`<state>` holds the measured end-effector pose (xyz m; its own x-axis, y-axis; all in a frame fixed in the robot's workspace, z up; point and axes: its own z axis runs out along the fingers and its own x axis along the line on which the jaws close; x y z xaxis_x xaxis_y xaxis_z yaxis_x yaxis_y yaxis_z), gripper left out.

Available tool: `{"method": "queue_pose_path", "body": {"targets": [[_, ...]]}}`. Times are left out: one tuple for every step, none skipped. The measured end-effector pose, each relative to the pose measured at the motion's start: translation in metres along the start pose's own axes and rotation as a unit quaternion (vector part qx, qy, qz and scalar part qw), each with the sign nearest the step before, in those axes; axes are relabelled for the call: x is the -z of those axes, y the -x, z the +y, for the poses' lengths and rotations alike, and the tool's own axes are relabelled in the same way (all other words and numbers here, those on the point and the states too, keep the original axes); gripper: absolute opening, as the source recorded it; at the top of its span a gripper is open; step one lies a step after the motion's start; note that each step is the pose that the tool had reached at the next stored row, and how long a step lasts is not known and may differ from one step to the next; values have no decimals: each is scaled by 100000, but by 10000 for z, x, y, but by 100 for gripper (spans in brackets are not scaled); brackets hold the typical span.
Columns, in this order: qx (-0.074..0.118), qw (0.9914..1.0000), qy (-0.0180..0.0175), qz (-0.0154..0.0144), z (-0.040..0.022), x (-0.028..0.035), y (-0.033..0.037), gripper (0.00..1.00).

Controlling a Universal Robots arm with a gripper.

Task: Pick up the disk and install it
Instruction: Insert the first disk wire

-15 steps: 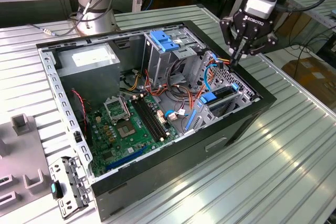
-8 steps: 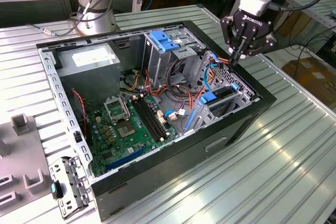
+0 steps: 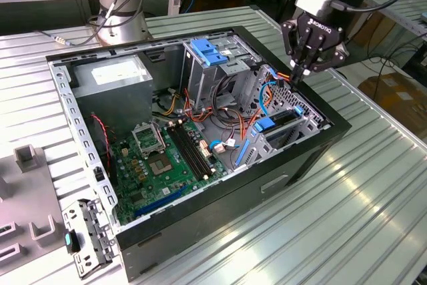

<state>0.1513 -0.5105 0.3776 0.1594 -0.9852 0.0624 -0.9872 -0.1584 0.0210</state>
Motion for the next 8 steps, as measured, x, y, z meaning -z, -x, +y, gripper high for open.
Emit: {"method": "queue_pose_path", "body": {"targets": [[-743, 99997, 46, -17, 0, -1, 0, 16], [-1911, 99982, 118, -37, 0, -2, 0, 16], [-2552, 99967, 159, -53, 0, -3, 0, 16], [-4080, 99916, 256, -86, 0, -5, 0, 16], [-5357, 99856, 330, -133, 11, -10, 3, 16], [-5481, 99849, 347, -124, 51, -11, 9, 16], [-5473, 99849, 344, -125, 74, -14, 13, 16], [-5432, 99852, 342, -115, 91, -15, 16, 16]]}}
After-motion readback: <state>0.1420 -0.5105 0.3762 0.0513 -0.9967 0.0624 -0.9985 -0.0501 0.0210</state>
